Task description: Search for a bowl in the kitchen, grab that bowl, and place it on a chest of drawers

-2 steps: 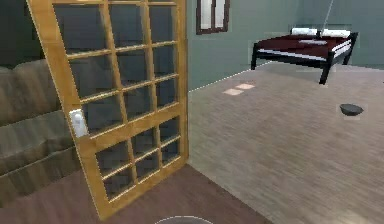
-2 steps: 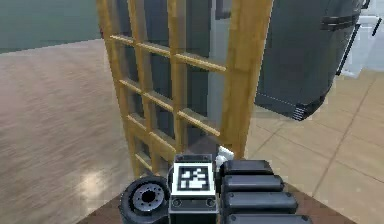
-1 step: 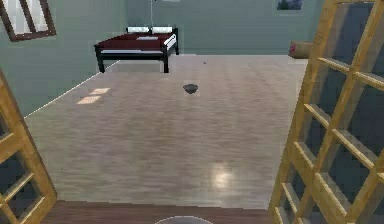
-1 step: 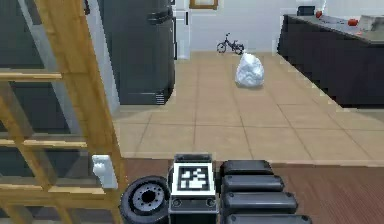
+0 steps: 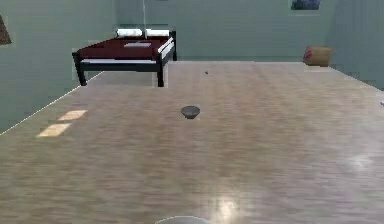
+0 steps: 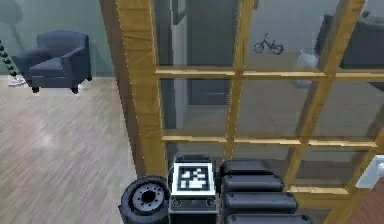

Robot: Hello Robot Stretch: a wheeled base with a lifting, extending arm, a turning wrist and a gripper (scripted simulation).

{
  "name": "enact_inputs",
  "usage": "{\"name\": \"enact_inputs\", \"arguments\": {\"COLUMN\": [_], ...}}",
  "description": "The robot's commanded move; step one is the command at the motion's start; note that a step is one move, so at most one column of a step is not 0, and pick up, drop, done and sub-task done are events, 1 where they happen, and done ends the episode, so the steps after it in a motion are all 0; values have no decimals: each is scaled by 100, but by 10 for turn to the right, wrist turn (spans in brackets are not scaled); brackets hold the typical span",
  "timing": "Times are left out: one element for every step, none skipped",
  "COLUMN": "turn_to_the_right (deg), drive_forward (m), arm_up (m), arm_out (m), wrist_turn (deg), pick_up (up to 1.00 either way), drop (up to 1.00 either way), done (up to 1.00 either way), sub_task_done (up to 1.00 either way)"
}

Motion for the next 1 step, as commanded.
{"name": "enact_inputs", "arguments": {"turn_to_the_right": [60], "drive_forward": [0], "arm_up": [0], "arm_out": [0], "wrist_turn": [0], "pick_up": [0], "drop": [0], "done": [0], "sub_task_done": [0]}}
